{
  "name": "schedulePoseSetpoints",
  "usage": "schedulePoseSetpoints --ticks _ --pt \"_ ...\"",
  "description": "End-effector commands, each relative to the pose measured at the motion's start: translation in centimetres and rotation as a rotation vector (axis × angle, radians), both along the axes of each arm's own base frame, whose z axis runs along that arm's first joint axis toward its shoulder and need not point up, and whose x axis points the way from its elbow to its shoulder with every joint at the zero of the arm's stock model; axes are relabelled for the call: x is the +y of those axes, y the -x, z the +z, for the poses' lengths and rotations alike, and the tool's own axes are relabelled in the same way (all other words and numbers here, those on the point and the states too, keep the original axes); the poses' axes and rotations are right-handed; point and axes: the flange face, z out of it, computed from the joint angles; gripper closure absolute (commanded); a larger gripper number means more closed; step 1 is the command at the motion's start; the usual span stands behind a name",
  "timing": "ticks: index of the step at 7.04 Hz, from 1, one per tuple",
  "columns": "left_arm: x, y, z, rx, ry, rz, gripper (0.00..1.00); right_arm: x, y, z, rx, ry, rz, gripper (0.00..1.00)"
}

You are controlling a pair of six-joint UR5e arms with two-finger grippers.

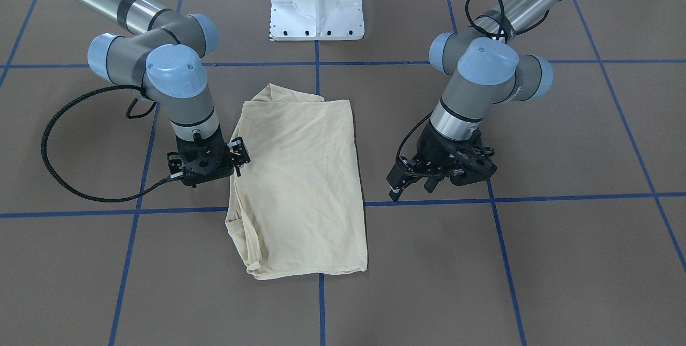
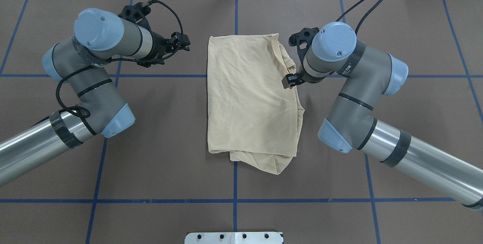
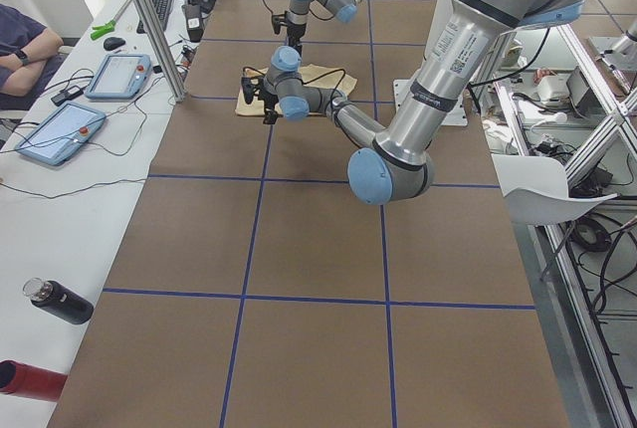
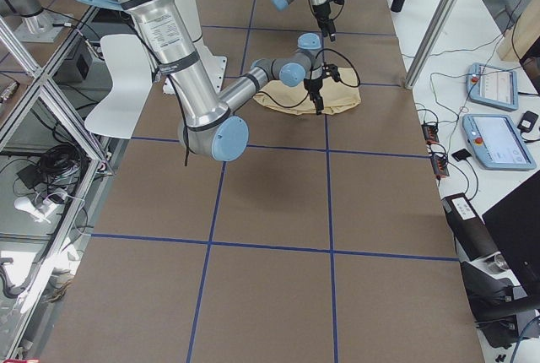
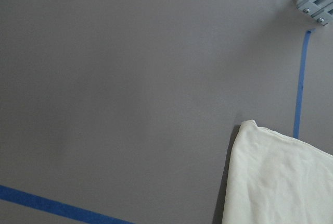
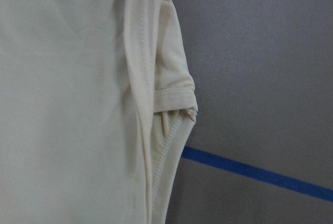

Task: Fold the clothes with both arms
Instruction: 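Raise the right gripper off the shirt and move it toward the collar end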

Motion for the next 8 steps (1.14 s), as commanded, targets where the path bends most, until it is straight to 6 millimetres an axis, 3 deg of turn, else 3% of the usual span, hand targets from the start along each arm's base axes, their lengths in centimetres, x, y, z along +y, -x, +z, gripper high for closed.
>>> schedulePoseSetpoints --ticks 1,2,6,8 --pt "-0.1 0.2 -0.3 -0.001 -0.013 -0.007 0.01 -2.3 2.0 -1.7 0.011 -0.005 0.016 0.0" --pt "-0.5 0.3 -1.1 -0.005 -0.032 -0.039 0.01 -3.4 3.0 -1.5 0.032 0.003 0.023 0.0" --pt "-0.7 0.4 -1.1 -0.014 -0.042 -0.064 0.01 -8.6 6.2 -0.6 0.045 -0.051 0.083 0.0" --pt "-0.6 0.3 -1.1 -0.014 -0.042 -0.062 0.01 -9.1 6.7 -0.3 0.047 -0.054 0.084 0.0"
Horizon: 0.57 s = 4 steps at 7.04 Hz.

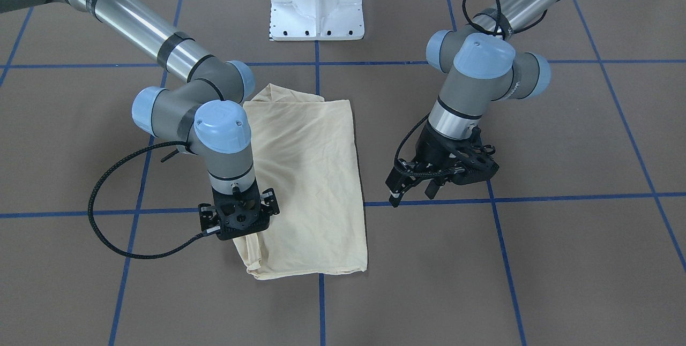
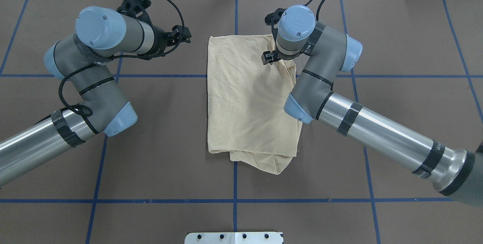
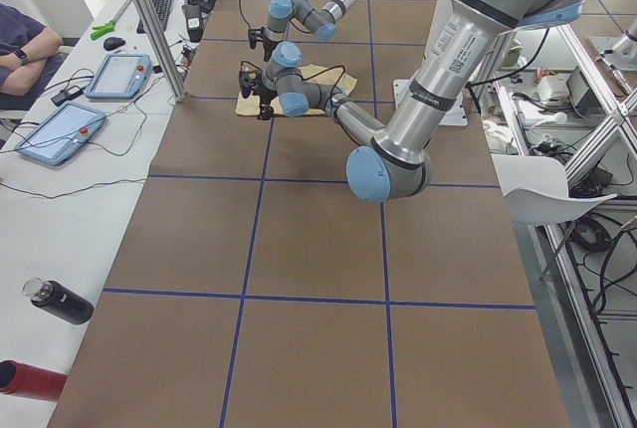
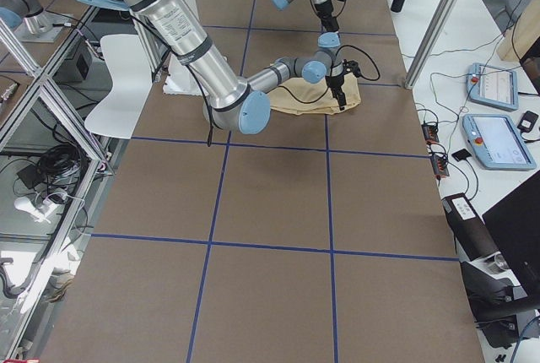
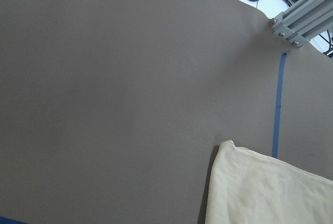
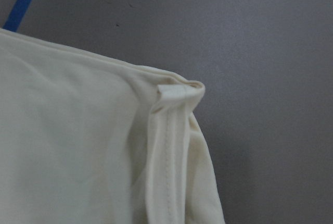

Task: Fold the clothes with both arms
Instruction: 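Raise the right gripper off the shirt and move it toward the collar end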

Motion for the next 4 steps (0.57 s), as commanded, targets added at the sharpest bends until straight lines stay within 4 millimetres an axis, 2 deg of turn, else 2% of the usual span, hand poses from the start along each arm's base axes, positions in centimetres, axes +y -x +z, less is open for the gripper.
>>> schedulePoseSetpoints --ticks 1,3,4 --pt "0.0 0.0 -0.2 0.001 -0.003 -0.002 0.01 -0.8 -0.2 0.4 0.01 -0.003 0.005 0.0" --pt "-0.1 0.0 -0.7 0.006 -0.007 -0.003 0.01 -1.6 -1.1 1.6 0.027 0.0 0.006 0.0" --pt "-0.1 -0.1 -0.9 0.007 -0.008 -0.002 0.01 -1.6 -1.6 2.8 0.043 0.001 -0.002 0.0"
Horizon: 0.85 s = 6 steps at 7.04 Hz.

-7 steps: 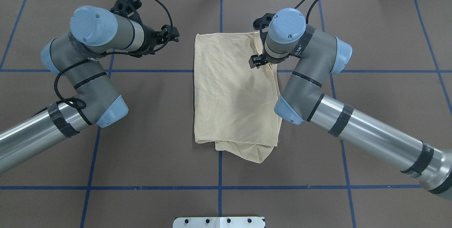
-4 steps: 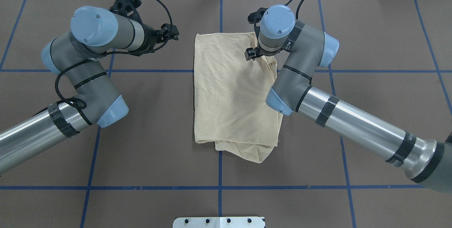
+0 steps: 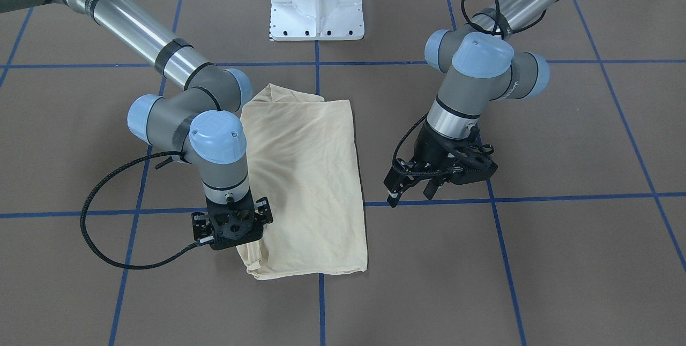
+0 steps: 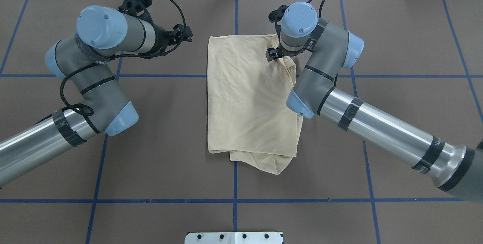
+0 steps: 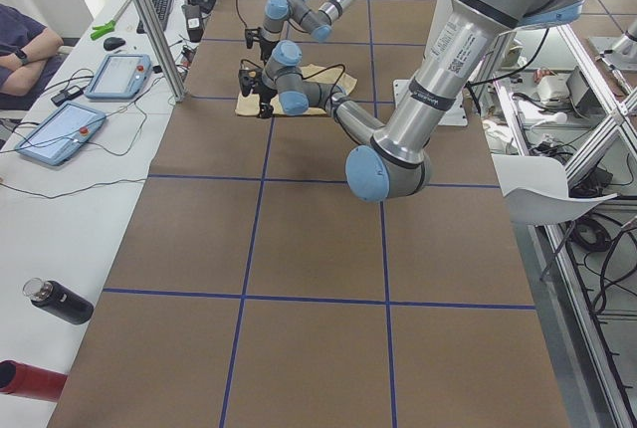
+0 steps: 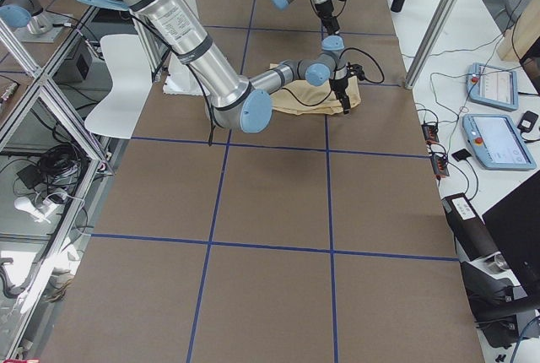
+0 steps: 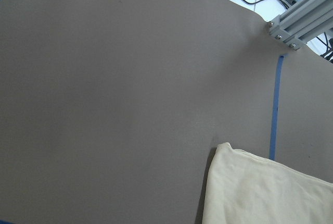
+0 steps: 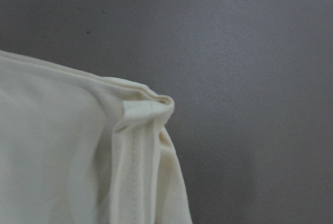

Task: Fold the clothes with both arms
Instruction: 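Raise the right gripper off the shirt and move it toward the collar end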

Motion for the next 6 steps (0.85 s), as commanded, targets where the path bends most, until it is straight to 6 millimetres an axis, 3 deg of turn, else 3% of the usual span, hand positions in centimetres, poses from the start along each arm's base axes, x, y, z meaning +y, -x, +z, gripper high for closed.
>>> schedulePoseSetpoints --ticks 1,3,4,6 --pt "0.0 -0.1 -0.3 0.003 -0.003 0.0 0.01 -1.2 -1.8 1.2 0.02 -0.009 -0.008 0.0" --pt "0.0 -0.1 -0.3 0.003 -0.003 0.0 0.01 -3.2 -5.1 3.1 0.053 -0.025 -0.015 0.0" --pt "0.0 -0.1 -0.3 0.002 -0.004 0.001 0.01 -3.6 -5.9 2.7 0.04 -0.024 -0.027 0.0" --pt "0.3 0.3 -1.0 0.017 -0.01 0.004 0.01 -3.0 -6.7 -0.1 -0.038 -0.011 -0.063 0.0"
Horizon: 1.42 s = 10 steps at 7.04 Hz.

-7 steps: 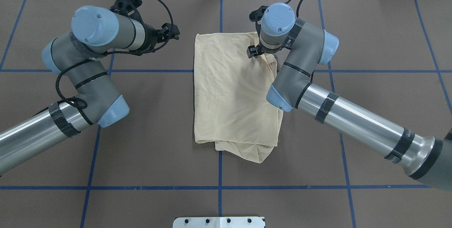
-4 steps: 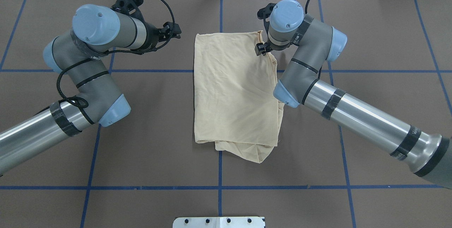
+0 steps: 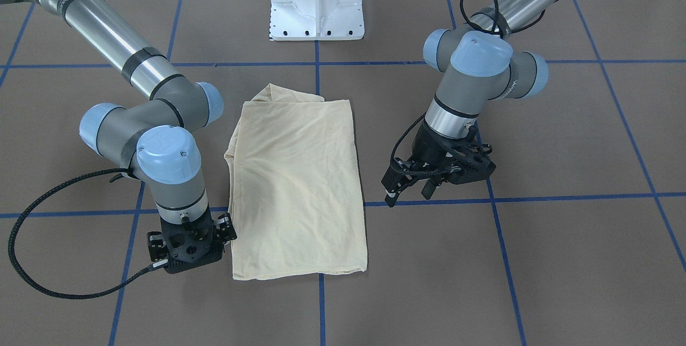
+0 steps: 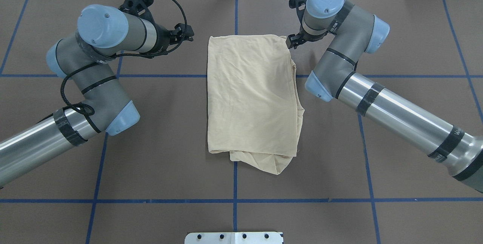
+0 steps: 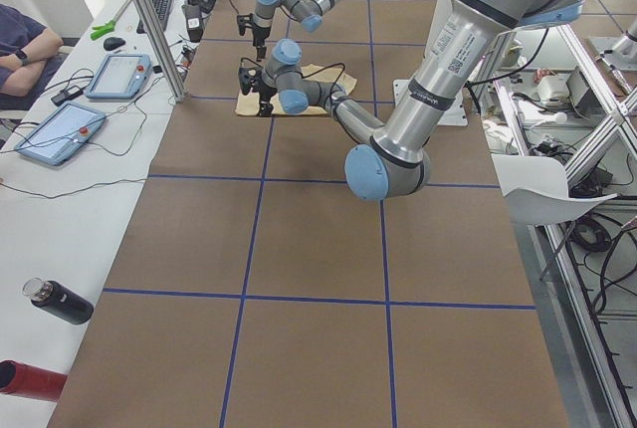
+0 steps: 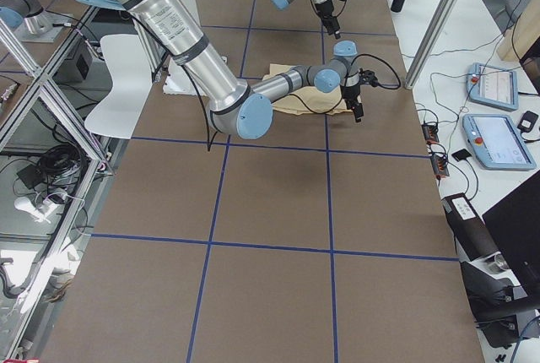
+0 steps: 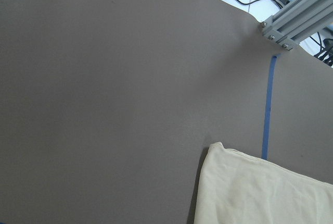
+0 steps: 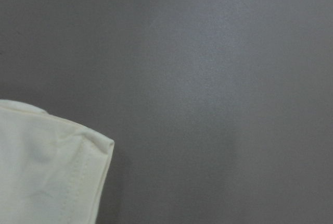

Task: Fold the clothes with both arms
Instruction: 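Lower the left gripper to the shirt's near corner while the right gripper moves aside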

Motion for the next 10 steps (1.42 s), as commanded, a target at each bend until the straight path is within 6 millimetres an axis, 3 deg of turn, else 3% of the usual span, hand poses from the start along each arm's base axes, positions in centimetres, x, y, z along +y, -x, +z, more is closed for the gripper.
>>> schedulePoseSetpoints --ticks 1,2,3,5,7,8,9,10 --pt "1.7 0.9 -2.4 0.046 -0.024 0.011 0.01 2.3 -2.4 -2.7 -0.095 0.049 -0.035 0.0" --pt "5.2 0.2 -4.1 0.082 -0.04 0.073 0.01 4.5 -4.2 -4.8 -0.076 0.104 -0.013 0.0" --pt "7.3 0.1 -4.8 0.128 0.018 0.125 0.01 6.9 -6.4 -6.6 -0.074 0.144 -0.022 0.0" --pt "14.2 -4.0 -5.9 0.228 0.155 0.185 0.01 12.7 -10.6 -5.8 -0.175 0.248 0.031 0.0" --pt "22.0 -7.4 -3.3 0.306 0.226 0.189 0.01 17.7 -13.8 -3.7 -0.233 0.343 0.043 0.0" --pt "24.9 -9.5 -2.8 0.311 0.25 0.172 0.01 19.1 -14.2 -3.8 -0.248 0.355 0.039 0.0" --pt "26.4 -10.7 -2.1 0.294 0.261 0.176 0.01 19.5 -13.9 -4.0 -0.254 0.361 0.027 0.0" --pt "26.6 -11.2 -1.2 0.275 0.268 0.177 0.02 19.7 -13.6 -3.9 -0.254 0.362 0.021 0.0"
